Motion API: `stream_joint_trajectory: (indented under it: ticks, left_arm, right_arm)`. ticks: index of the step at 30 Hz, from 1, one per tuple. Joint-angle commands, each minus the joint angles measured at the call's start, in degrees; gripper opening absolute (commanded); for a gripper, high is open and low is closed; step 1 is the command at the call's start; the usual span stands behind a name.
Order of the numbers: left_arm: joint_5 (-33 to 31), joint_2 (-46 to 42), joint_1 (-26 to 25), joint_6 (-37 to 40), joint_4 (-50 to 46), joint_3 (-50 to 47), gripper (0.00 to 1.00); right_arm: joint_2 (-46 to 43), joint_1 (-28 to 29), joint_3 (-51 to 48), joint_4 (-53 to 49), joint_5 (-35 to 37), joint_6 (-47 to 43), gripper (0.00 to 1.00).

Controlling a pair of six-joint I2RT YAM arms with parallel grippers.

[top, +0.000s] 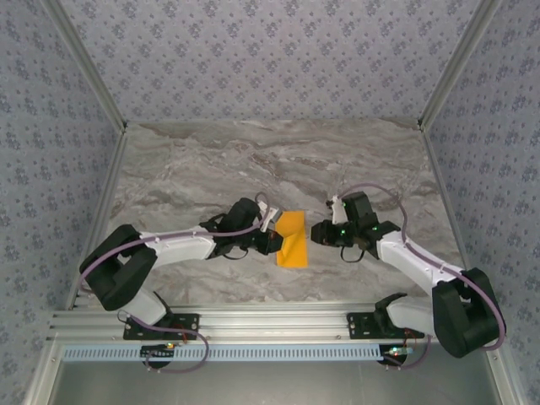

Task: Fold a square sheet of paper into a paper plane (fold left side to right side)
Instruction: Fold the triangle a second time at the center of the table.

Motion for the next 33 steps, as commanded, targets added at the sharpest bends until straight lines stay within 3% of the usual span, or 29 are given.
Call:
stream_joint_trajectory:
  ticks: [1, 14, 33]
  left_arm:
    - [5.1, -0.5, 1.6, 2.9, -3.0, 1.1, 0.05]
    - [4.1, 4.3, 3.0, 6.3, -9.7, 5.7, 0.08]
    - [2.6, 11.0, 4.6, 8.6, -11.4, 9.7, 0.09]
  right_arm:
    - [-0.5, 2.5, -2.8, 3.2, 1.7, 2.6, 0.14]
    - [9.2, 10.5, -2.8, 6.7, 7.1, 6.3, 0.09]
    - [12.7, 12.0, -2.2, -0.4, 11.6, 6.0, 0.09]
